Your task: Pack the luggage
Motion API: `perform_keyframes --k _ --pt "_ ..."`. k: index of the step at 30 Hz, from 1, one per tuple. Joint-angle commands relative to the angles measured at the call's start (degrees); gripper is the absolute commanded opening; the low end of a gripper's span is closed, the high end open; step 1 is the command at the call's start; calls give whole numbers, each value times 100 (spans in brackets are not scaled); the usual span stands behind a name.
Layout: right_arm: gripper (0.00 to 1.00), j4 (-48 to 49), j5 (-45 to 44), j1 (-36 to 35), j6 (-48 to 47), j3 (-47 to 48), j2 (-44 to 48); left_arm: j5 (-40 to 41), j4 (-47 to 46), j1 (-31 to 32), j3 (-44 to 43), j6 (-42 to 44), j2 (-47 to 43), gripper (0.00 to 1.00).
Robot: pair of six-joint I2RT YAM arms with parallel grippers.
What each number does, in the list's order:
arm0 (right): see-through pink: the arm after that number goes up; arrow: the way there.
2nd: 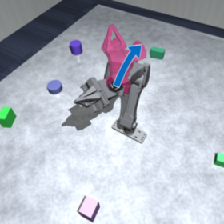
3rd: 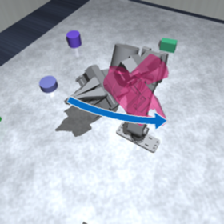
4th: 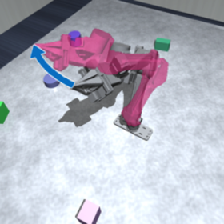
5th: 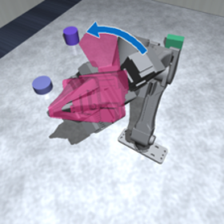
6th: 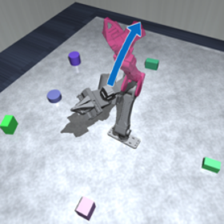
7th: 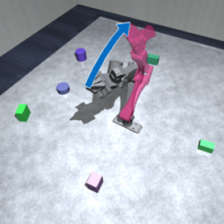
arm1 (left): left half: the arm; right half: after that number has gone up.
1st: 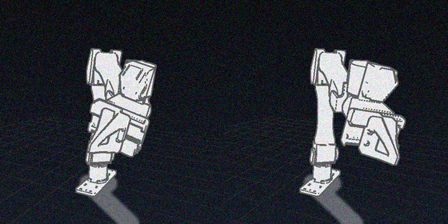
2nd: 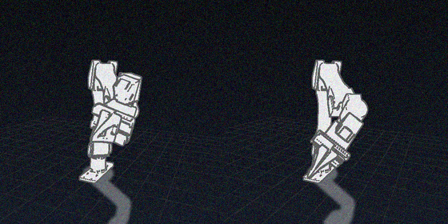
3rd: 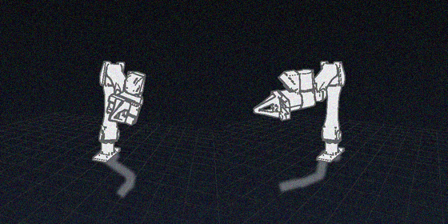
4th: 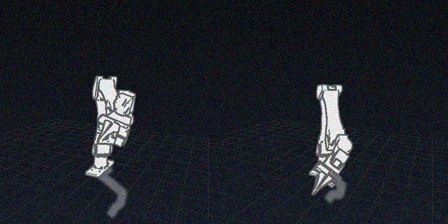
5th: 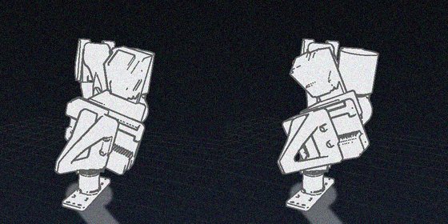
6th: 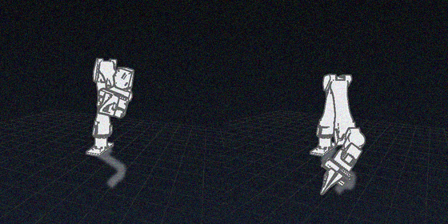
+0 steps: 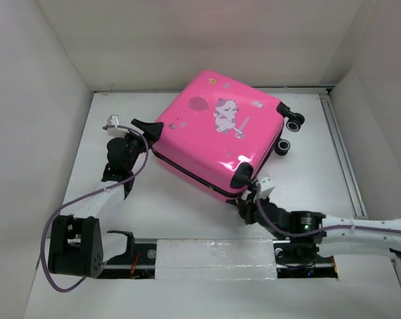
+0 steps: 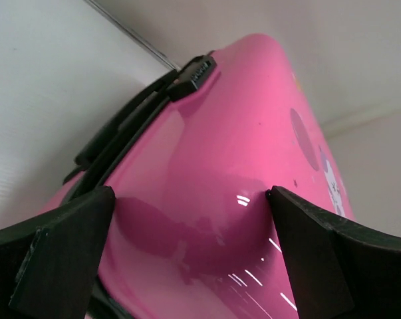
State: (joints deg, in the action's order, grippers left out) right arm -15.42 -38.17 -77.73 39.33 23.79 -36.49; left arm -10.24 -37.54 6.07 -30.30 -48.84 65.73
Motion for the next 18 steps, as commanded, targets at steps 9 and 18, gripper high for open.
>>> perform_keyframes --k 9,18 --pt "0 1471 425 -726 -1014 2199 -3302 -304 -1800 1589 965 -310 133 93" --pt "0 1867 636 -726 -1595 2790 -3260 -224 -1853 1731 1185 -363 -34 93"
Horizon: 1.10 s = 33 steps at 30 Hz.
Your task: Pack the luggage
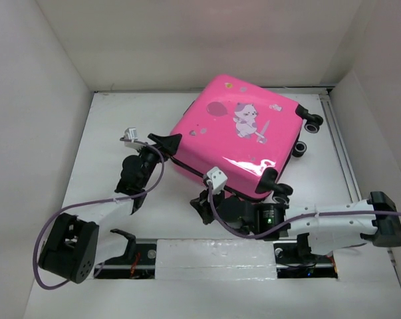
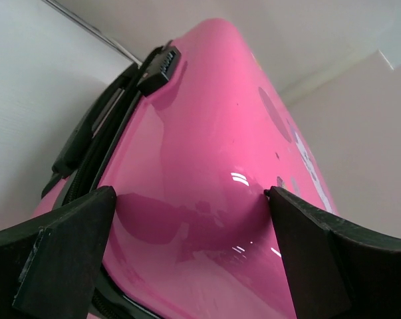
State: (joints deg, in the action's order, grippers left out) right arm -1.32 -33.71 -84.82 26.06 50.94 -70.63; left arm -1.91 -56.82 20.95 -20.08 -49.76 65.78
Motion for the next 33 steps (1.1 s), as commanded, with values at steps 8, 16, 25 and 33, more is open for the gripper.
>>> perform_keyframes --k 8,16,25,33 --pt "0 -1491 -1110 -500 1106 -768 1179 -1057 776 243 30 159 -574 92" --pt "15 -3373 -1260 -993 3413 -1842 2168 -161 2488 243 -478 949 -2129 92" --pt "58 -5877 -1708 -993 5415 -1034 1500 -609 2676 243 -585 1021 -2245 92" --pt "45 -6827 -2461 -1046 6735 -972 1315 -784 2483 243 -585 1021 -2183 90"
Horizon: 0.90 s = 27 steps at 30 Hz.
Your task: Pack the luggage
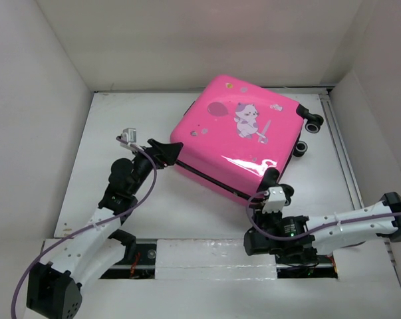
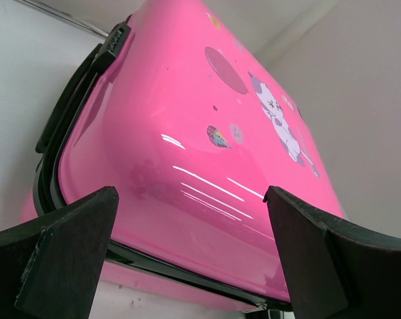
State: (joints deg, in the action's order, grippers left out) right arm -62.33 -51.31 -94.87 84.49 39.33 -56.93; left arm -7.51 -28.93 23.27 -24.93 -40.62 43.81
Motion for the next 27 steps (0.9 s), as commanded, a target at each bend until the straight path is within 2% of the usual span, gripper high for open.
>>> perform_keyframes --k 1,6,12,17,27 --pt "43 -824 -836 -40 1033 189 -55 -286 -306 11 -100 107 74 90" --pt "39 -711 -1609 -40 1228 75 -55 -339 -306 11 -100 107 75 89" --pt "45 -641 -2225 -40 1131 -39 -55 -392 -368 11 -47 107 180 89" --pt "46 -641 -2217 258 1131 -40 -55 -392 -368 11 -47 107 180 88" --pt "35 -219 -2050 663 1053 -267 -117 -549 -429 11 -55 2 66 87"
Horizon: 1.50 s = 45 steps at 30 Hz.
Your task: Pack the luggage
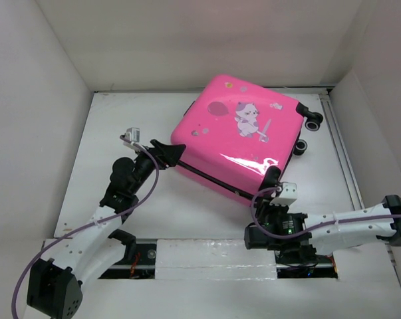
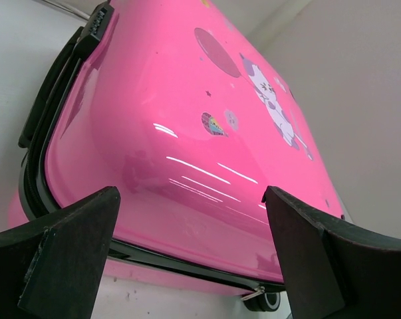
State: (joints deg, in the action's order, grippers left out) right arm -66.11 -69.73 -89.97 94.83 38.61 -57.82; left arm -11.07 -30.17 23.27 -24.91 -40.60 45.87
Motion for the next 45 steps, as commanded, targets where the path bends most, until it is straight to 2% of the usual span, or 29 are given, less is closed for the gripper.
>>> perform_keyframes --k 1,4,12,16,18,21,22,23,24,26,29,33,35,38,41,44,45 --pt "35 290 -138 173 -103 -248 -27 -194 -305 11 -119 -53 -270 87" --pt "35 633 -137 173 -358 -381 95 -194 -227 11 -321 -53 -394 87" --pt "41 634 214 340 -272 -433 87 -342 -120 11 -533 -53 -500 87" --pt "44 73 215 393 395 -241 -194 -633 -120 11 -725 -53 -386 85" --pt "49 -174 215 393 675 -188 -430 -764 -190 11 -822 -53 -333 85" --pt "51 -298 162 393 897 -187 -712 -1343 -252 11 -1121 -106 184 85" --pt "44 -298 110 480 897 -187 -782 -1667 -330 81 -1304 -167 569 84" --pt "44 -237 48 533 897 -187 -783 -1670 -418 169 -1306 -168 712 84" --pt "35 -236 48 534 897 -187 -783 -1601 -419 309 -1376 -168 800 84" --pt "28 -183 -110 534 748 -187 -835 -980 -332 965 -1578 199 1019 84" --pt "25 -183 -242 604 695 -187 -897 -294 115 1774 -2086 570 1458 84" --pt "11 -367 -347 778 782 -56 -1073 227 231 2269 -2290 869 1715 84" --pt "0 -368 -348 849 835 -55 -1073 228 231 2349 -2291 869 1803 84" --pt "0 -316 -348 850 836 -55 -1126 175 231 2402 -2151 869 1856 84" --pt "0 -97 -348 850 539 6 -1310 491 380 2726 -2080 922 1750 84" --pt "0 754 -348 798 -523 164 -1469 685 486 2920 -2027 984 1750 84" --pt "0 1418 -348 641 -1257 251 -1564 755 486 2920 -1975 984 1811 84"
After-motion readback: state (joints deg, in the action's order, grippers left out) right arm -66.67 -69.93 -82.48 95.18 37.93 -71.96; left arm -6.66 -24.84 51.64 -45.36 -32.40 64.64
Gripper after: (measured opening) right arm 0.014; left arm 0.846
